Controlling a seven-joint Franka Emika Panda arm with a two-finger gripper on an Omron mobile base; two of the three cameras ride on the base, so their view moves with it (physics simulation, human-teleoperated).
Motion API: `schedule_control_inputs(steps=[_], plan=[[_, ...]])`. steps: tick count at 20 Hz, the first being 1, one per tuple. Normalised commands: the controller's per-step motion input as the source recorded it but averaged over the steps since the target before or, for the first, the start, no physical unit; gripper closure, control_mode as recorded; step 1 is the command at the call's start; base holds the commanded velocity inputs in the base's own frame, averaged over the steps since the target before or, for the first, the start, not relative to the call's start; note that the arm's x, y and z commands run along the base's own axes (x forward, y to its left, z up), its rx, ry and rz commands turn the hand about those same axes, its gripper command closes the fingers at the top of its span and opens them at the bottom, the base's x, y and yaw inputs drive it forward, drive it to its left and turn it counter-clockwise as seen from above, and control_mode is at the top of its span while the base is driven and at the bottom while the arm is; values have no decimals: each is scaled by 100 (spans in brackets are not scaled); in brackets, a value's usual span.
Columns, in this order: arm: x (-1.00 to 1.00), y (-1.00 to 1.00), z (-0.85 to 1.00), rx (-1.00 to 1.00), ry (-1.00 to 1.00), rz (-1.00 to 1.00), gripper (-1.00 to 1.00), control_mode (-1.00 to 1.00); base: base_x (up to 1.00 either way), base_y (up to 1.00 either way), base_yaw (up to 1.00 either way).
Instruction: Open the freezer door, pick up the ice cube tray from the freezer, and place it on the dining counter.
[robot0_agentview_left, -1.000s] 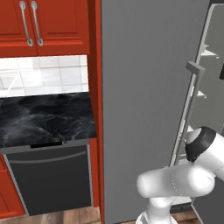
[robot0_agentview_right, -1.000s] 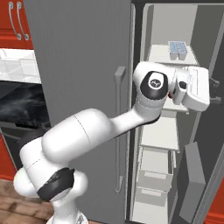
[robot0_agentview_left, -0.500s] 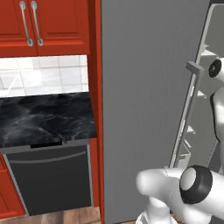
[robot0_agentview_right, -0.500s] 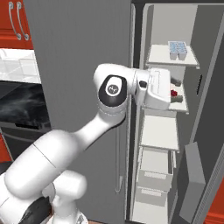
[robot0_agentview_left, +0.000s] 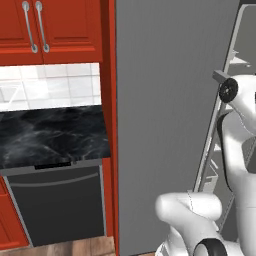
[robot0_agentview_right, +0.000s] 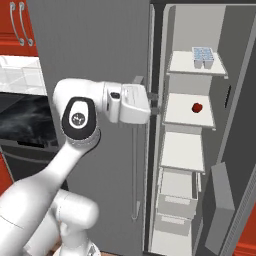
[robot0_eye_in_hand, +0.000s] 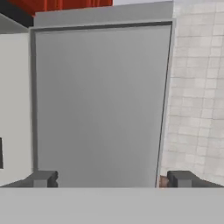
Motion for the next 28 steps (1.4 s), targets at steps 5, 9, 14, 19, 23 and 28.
schedule_control_inputs(steps=[5, 9, 14, 19, 23, 28], plan=[[-37, 92, 3, 0, 14, 22, -100, -100, 0, 0, 0], [-42, 79, 8, 1, 14, 28, -100, -100, 0, 0, 0], [-50, 68, 3, 6, 16, 33, -100, -100, 0, 0, 0], [-52, 61, 0, 9, 19, 34, -100, -100, 0, 0, 0], [-51, 62, 0, 14, 20, 30, -100, -100, 0, 0, 0], [-28, 53, 0, 19, 20, 23, -100, -100, 0, 0, 0]])
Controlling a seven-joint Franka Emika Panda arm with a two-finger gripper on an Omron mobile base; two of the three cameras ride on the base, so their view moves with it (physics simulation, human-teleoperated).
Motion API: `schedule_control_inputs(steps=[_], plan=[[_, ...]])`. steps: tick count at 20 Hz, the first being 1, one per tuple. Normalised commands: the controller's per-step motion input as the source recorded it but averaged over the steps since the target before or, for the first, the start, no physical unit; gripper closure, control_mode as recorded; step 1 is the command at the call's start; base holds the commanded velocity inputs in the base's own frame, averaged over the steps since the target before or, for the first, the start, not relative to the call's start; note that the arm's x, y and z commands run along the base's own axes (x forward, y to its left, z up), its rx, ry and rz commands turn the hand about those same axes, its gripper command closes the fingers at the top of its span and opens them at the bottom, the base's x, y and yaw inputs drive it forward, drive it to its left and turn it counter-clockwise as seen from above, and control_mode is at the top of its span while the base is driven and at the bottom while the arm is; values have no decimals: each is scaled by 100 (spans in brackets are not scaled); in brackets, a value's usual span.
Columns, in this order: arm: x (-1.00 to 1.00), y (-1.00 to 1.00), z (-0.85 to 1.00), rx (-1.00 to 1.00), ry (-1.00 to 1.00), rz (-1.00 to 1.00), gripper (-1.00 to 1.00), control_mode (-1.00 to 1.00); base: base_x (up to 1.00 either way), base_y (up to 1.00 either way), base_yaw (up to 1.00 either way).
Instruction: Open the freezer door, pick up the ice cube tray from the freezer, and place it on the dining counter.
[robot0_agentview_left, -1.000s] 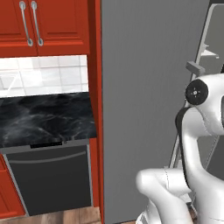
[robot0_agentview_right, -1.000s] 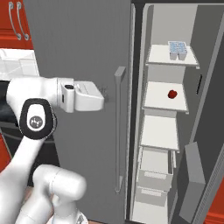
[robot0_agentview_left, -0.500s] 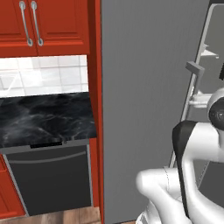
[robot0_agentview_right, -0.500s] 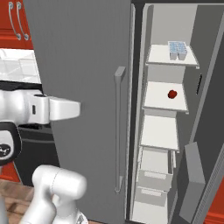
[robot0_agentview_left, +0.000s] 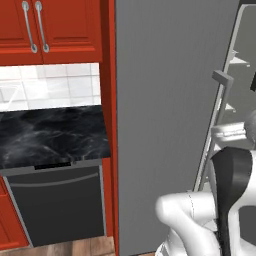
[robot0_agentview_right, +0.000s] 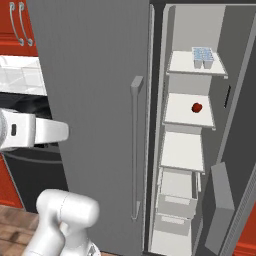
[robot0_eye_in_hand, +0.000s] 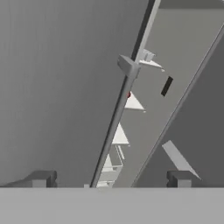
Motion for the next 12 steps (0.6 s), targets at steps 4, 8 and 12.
schedule_control_inputs(steps=[4, 8, 12], plan=[[-9, 44, 0, 21, 15, 16, -100, -100, 0, 0, 0], [-1, 18, 0, 25, 8, 9, -100, -100, 0, 0, 0], [0, 7, -4, 23, 0, 1, -100, -100, 0, 0, 0]])
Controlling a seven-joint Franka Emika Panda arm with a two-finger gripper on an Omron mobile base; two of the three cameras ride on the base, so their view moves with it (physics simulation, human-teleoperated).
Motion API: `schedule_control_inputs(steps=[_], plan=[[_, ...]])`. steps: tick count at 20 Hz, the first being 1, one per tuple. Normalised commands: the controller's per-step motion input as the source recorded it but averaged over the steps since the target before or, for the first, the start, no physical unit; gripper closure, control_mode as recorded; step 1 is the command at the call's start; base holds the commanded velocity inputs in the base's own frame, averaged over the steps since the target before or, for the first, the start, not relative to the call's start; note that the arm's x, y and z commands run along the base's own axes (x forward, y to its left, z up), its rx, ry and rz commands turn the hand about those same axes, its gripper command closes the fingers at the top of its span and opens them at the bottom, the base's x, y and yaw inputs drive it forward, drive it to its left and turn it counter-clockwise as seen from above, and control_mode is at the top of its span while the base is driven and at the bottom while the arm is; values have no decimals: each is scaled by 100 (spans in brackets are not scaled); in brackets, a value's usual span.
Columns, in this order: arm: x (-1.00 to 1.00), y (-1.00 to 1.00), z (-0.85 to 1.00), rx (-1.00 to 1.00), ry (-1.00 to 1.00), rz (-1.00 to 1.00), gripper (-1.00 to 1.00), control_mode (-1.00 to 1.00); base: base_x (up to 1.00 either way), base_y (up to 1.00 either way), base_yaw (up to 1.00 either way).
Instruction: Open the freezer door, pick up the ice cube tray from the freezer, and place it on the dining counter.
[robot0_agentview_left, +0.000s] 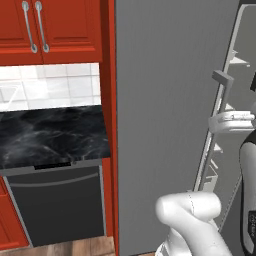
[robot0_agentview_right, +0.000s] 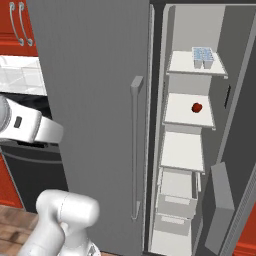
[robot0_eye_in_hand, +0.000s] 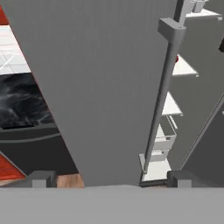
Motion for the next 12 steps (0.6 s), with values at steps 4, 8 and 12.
schedule_control_inputs(steps=[4, 8, 12], plan=[[0, 0, 0, 12, 0, 0, -100, -100, 0, 0, 0], [0, 0, -3, 0, 0, 0, -100, -100, 0, 0, 0], [0, 0, -19, -1, -6, 6, -100, -100, 0, 0, 0]])
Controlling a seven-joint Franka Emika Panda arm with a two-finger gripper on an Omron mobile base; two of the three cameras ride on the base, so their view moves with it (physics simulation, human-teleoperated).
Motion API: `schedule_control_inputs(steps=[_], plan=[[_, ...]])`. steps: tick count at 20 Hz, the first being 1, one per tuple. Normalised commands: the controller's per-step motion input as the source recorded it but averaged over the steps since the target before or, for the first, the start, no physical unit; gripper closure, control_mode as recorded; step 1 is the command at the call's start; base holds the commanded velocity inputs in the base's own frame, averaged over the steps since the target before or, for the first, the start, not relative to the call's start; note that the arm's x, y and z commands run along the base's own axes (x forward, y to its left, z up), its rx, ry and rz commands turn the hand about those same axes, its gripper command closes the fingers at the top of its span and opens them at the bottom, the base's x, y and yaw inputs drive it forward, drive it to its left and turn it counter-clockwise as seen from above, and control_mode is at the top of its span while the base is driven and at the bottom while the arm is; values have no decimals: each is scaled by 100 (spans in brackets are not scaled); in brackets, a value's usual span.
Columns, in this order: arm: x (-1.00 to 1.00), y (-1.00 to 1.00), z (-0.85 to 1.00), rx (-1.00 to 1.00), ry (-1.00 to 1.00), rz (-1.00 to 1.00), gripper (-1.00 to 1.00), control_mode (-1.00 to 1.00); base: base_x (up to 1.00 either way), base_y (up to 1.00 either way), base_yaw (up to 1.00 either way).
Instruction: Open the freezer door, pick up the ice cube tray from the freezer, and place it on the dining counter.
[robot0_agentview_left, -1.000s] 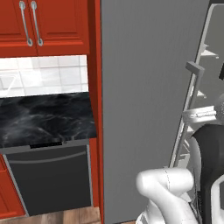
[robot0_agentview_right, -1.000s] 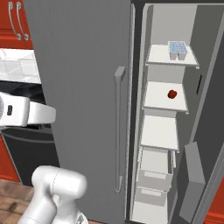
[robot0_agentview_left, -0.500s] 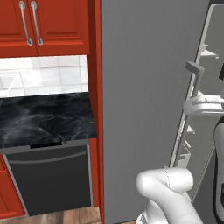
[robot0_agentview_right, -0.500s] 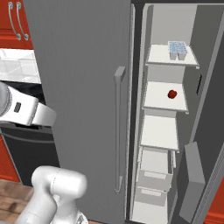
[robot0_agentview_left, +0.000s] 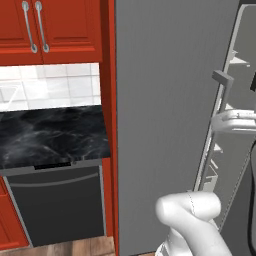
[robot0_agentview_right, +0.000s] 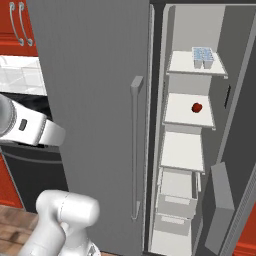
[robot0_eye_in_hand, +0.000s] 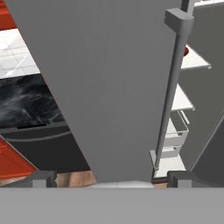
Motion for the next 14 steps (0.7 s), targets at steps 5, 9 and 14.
schedule_control_inputs(steps=[5, 9, 14], plan=[[0, 0, -22, -4, -7, 8, -100, -100, 0, 0, 0], [0, 5, -22, -3, -4, 6, -100, -100, 0, 0, 0], [0, 19, -7, -1, 0, 1, -100, -100, 0, 0, 0]])
